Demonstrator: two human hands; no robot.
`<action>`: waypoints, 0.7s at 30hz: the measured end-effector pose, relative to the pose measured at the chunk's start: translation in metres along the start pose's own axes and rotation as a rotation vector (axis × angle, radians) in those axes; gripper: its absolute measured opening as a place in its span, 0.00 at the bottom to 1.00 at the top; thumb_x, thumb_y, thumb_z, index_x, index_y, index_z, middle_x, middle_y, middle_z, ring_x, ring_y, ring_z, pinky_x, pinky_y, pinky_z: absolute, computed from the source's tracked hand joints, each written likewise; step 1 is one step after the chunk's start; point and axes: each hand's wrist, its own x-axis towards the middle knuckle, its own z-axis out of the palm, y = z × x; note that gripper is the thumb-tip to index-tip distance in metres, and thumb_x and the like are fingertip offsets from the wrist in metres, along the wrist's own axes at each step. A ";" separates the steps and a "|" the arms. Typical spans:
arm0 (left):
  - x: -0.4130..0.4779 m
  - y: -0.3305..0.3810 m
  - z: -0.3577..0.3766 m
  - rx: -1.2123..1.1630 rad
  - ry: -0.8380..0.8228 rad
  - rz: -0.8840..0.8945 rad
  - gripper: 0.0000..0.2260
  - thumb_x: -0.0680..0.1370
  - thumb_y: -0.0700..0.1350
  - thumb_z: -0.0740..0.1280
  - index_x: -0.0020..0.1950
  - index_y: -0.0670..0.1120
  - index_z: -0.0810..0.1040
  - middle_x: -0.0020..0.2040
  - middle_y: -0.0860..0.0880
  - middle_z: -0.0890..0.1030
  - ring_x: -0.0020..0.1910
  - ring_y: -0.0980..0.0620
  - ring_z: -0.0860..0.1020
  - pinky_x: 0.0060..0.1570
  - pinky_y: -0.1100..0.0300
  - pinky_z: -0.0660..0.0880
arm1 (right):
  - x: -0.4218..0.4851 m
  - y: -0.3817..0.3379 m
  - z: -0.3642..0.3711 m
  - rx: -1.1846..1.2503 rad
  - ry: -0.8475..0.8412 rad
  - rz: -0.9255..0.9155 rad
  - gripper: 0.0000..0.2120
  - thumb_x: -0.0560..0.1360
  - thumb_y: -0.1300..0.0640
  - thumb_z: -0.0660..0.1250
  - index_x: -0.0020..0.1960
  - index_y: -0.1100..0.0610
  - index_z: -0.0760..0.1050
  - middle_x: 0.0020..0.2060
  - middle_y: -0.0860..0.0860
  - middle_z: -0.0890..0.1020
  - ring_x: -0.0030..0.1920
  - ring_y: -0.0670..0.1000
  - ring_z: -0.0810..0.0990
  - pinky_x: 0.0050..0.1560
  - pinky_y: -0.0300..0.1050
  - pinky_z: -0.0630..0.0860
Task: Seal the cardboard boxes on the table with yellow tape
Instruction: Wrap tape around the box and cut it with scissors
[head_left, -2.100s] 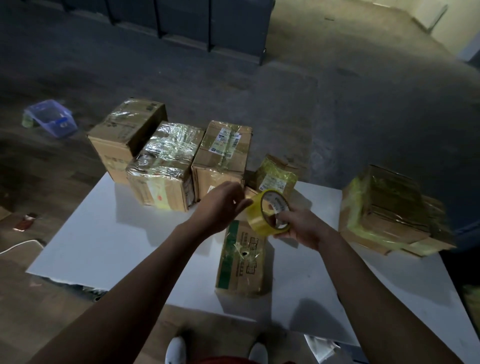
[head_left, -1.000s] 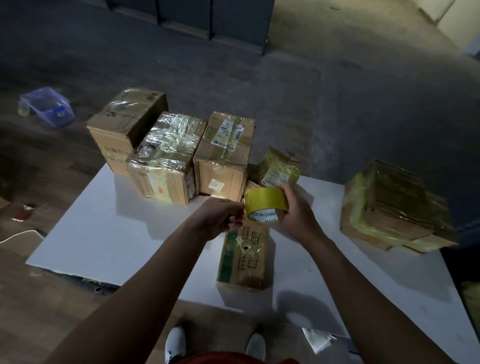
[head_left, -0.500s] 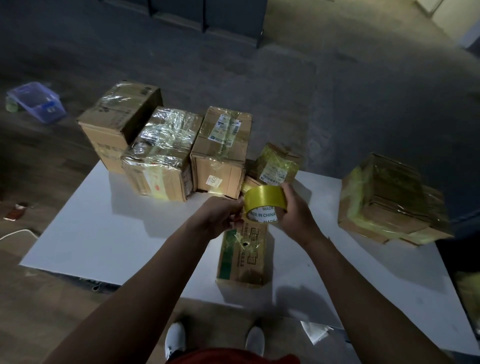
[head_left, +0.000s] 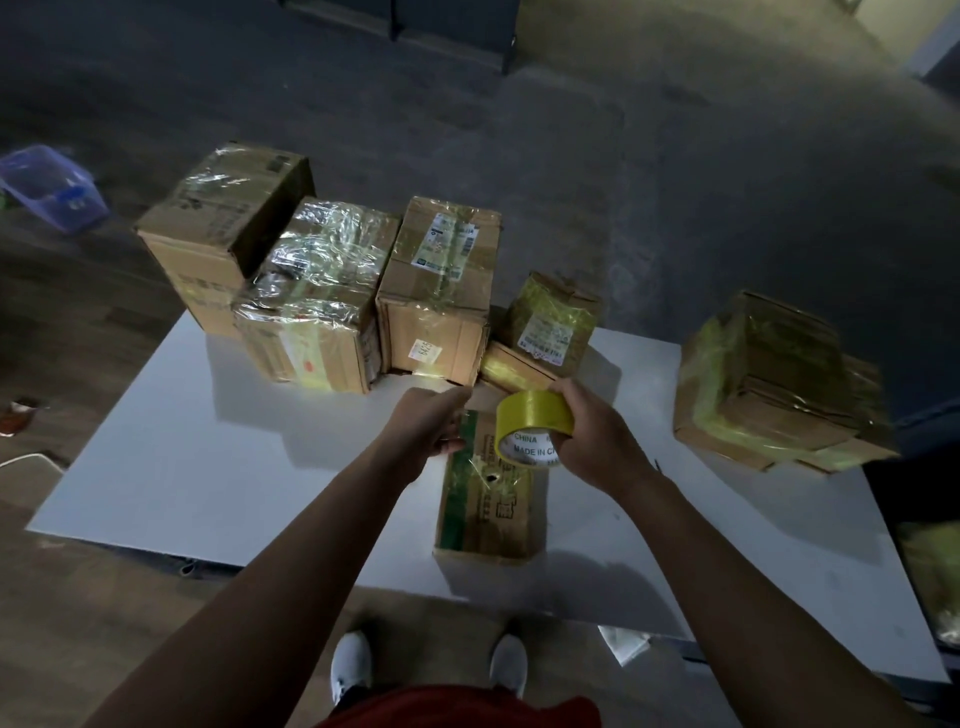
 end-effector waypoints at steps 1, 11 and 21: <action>0.001 -0.003 -0.003 0.020 -0.018 -0.002 0.14 0.77 0.47 0.69 0.37 0.40 0.74 0.27 0.49 0.75 0.26 0.55 0.75 0.43 0.54 0.76 | -0.001 0.000 0.002 0.072 -0.015 0.020 0.17 0.72 0.66 0.65 0.59 0.56 0.70 0.46 0.53 0.75 0.46 0.53 0.74 0.39 0.42 0.70; 0.017 -0.039 -0.023 0.219 0.089 -0.046 0.14 0.77 0.45 0.70 0.37 0.37 0.75 0.33 0.42 0.74 0.31 0.50 0.75 0.23 0.68 0.71 | 0.000 -0.008 0.014 0.048 -0.124 -0.097 0.19 0.70 0.56 0.71 0.60 0.55 0.76 0.47 0.50 0.79 0.46 0.49 0.76 0.41 0.39 0.71; 0.026 -0.076 -0.028 0.383 0.170 0.007 0.16 0.78 0.45 0.69 0.34 0.37 0.75 0.31 0.41 0.72 0.33 0.44 0.74 0.36 0.54 0.73 | 0.008 -0.014 0.038 -0.257 -0.236 -0.185 0.21 0.71 0.48 0.72 0.61 0.54 0.75 0.53 0.52 0.80 0.52 0.54 0.77 0.46 0.42 0.71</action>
